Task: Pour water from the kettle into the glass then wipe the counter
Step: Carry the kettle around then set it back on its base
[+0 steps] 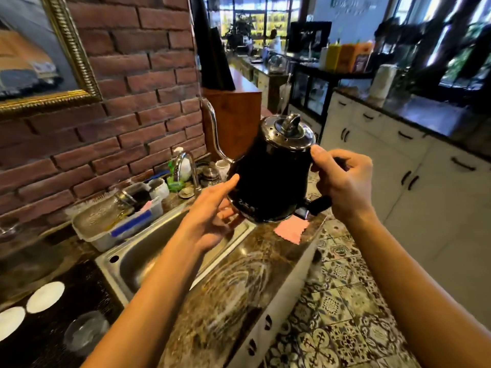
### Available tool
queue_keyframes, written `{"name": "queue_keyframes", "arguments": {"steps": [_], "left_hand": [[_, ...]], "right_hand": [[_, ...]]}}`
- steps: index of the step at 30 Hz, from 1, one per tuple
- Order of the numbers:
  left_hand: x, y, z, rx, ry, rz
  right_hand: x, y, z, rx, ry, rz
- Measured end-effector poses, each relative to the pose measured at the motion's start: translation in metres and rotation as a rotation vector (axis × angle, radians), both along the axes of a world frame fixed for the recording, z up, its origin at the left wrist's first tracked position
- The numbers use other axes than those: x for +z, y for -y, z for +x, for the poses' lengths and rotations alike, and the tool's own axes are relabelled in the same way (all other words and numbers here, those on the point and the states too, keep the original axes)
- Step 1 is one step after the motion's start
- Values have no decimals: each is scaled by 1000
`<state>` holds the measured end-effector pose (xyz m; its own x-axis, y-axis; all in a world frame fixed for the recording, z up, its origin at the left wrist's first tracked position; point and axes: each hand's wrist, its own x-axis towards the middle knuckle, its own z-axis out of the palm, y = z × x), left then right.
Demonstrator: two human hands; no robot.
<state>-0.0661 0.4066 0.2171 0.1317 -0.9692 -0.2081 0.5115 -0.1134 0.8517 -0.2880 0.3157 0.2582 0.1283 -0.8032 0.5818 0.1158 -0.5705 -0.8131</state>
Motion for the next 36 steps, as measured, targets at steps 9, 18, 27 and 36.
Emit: {"name": "queue_keyframes", "arguments": {"steps": [9,18,27,36], "left_hand": [[12,57,-83,-157,-66,-81],[15,93,-166,-244,5,-37],[10,135,-201,-284,-1,20],[-1,198,-208,-316,-45,40]], "right_hand": [[31,31,-99,-107,1,-3],[27,49,-188,-246,0,-5],[16,79,-224,-320,-7,-31],[12,133,-235,-348,-37,-15]]}}
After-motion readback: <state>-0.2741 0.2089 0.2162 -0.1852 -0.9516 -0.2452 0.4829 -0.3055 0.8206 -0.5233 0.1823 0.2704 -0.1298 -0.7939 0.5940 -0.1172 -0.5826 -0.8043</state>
